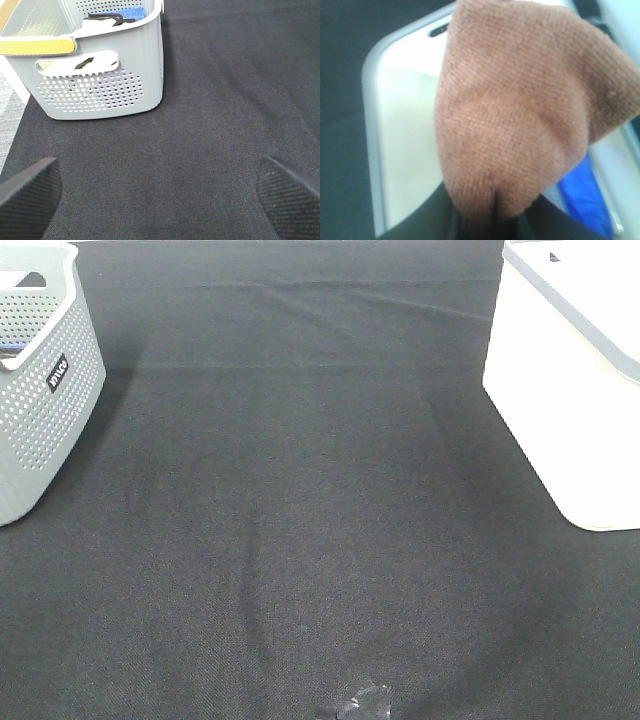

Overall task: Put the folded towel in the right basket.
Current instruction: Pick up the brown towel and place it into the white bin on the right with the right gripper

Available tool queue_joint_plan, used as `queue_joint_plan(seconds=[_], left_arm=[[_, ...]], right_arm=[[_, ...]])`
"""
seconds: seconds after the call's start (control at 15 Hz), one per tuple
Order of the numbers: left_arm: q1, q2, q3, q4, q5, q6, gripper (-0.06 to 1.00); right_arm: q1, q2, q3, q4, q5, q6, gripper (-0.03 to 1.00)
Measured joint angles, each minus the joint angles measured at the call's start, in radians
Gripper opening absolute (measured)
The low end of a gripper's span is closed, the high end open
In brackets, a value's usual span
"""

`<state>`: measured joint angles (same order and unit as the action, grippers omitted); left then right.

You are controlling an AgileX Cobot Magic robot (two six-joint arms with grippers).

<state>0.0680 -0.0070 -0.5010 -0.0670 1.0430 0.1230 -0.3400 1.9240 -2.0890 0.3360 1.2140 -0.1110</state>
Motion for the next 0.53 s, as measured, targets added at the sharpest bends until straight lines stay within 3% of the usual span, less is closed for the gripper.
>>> queue_joint_plan(seconds=[0.2, 0.27, 0.4, 0.47, 0.53], left_arm=[[0.0, 0.0, 0.0, 0.0, 0.0, 0.0, 0.99], [0.0, 0.0, 0.0, 0.0, 0.0, 0.0, 0.99], [0.0, 0.0, 0.0, 0.0, 0.0, 0.0, 0.99], [0.0, 0.0, 0.0, 0.0, 0.0, 0.0, 0.99], [0.0, 0.0, 0.0, 0.0, 0.0, 0.0, 0.99]], right_arm=[[0.068, 0.072, 0.0, -0.051, 0.008, -0.001, 0.22], [0.108, 0.094, 0.0, -0.111, 0.009, 0.009, 0.31], [0.183, 0.127, 0.0, -0.285, 0.009, 0.08, 0.72], [0.218, 0.135, 0.0, -0.336, 0.009, 0.111, 0.86], [0.248, 0.136, 0.0, -0.371, 0.008, 0.111, 0.92]])
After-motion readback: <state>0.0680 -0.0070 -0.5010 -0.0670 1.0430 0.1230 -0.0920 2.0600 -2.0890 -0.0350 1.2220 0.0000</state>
